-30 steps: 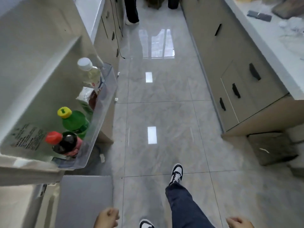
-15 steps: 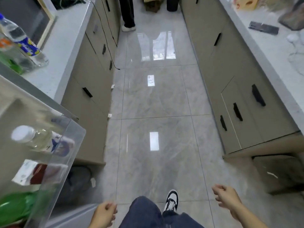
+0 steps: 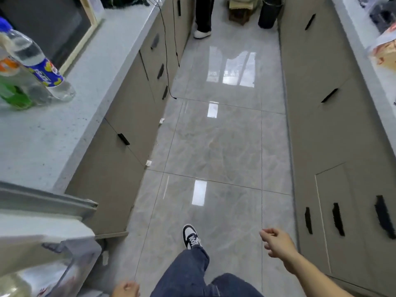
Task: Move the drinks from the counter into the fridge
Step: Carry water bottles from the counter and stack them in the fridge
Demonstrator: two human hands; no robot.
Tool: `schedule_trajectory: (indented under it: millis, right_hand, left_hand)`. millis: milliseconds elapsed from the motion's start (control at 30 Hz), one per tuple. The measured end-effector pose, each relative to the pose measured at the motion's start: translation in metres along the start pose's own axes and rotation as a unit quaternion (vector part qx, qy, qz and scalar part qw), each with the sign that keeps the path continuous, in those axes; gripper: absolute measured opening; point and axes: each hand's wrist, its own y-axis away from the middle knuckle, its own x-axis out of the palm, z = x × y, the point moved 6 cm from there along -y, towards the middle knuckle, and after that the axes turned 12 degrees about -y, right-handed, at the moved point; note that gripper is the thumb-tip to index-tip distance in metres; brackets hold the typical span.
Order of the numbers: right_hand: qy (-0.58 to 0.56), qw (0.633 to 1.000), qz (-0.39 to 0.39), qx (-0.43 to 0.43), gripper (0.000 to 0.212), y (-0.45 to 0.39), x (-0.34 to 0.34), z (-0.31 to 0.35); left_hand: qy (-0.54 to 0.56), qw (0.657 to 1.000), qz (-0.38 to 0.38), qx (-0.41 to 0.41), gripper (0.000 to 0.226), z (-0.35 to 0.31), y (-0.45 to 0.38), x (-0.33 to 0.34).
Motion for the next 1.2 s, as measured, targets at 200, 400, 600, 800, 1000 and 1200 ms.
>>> schedule_trajectory:
  millis: [200, 400, 600, 800, 1000, 1200]
  right_hand:
    - [0.049, 0.999, 0.016, 0.019, 0.013, -0.038, 0.012, 0.063]
    - [0.122, 0.992, 0.033, 0.023, 0.014, -0.085, 0.011, 0.128]
    - [0.203, 0.977, 0.068, 0.012, 0.020, -0.159, 0.026, 0.212]
    - [0.284, 0.945, 0.157, -0.046, 0.018, -0.233, 0.101, 0.337]
    - [0.357, 0.885, 0.268, -0.131, 0.016, -0.243, 0.209, 0.430]
    - [0.430, 0.824, 0.333, -0.160, 0.013, -0.218, 0.296, 0.446]
  left_hand:
    - [0.146, 0.989, -0.020, 0.013, 0.009, -0.135, 0.000, -0.031]
    - [0.209, 0.974, -0.030, 0.083, 0.012, -0.244, -0.002, -0.073]
    - [0.267, 0.961, -0.076, 0.011, 0.014, -0.267, -0.007, -0.091]
    - [0.320, 0.930, -0.134, -0.118, 0.015, -0.255, 0.016, -0.081]
    - [0.389, 0.887, -0.145, -0.200, 0.018, -0.234, 0.045, -0.041]
    - [0.423, 0.855, -0.156, -0.257, 0.016, -0.226, 0.070, -0.002]
